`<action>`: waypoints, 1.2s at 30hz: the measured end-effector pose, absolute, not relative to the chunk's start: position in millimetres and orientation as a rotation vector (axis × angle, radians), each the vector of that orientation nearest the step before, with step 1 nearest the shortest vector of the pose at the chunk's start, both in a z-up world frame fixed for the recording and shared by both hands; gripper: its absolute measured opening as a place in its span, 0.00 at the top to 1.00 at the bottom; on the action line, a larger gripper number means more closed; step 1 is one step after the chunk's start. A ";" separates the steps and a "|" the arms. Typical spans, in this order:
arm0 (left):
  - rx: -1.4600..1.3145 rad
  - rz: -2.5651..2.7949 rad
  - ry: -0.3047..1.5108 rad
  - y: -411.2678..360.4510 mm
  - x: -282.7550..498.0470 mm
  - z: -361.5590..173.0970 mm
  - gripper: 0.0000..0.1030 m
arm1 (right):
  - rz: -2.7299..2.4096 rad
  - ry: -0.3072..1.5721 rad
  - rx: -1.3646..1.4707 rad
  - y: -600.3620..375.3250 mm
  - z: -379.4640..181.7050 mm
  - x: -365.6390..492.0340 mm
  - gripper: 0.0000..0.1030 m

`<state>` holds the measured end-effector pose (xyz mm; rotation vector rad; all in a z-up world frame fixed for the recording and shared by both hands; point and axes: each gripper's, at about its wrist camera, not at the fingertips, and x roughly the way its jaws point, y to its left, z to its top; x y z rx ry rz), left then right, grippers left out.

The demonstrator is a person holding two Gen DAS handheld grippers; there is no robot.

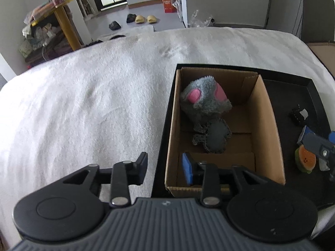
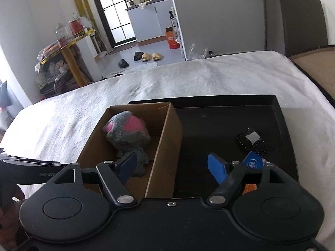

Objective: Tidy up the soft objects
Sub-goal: 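Move the right tool back over the tray and grasp the white tissue bundle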

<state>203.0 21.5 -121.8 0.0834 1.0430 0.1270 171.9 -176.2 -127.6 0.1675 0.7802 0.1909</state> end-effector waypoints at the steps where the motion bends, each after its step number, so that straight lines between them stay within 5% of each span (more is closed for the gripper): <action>1: 0.077 0.125 1.035 21.3 202.0 -120.0 0.60 | 0.187 0.780 0.169 -178.1 -128.6 171.4 0.25; 24: 0.206 0.110 1.061 -36.0 210.0 -118.8 0.38 | 0.058 0.779 0.219 -244.9 -158.3 160.4 0.16; 36: 0.284 0.095 1.078 -63.1 217.8 -127.8 0.32 | -0.095 0.792 0.219 -280.9 -189.9 158.0 0.24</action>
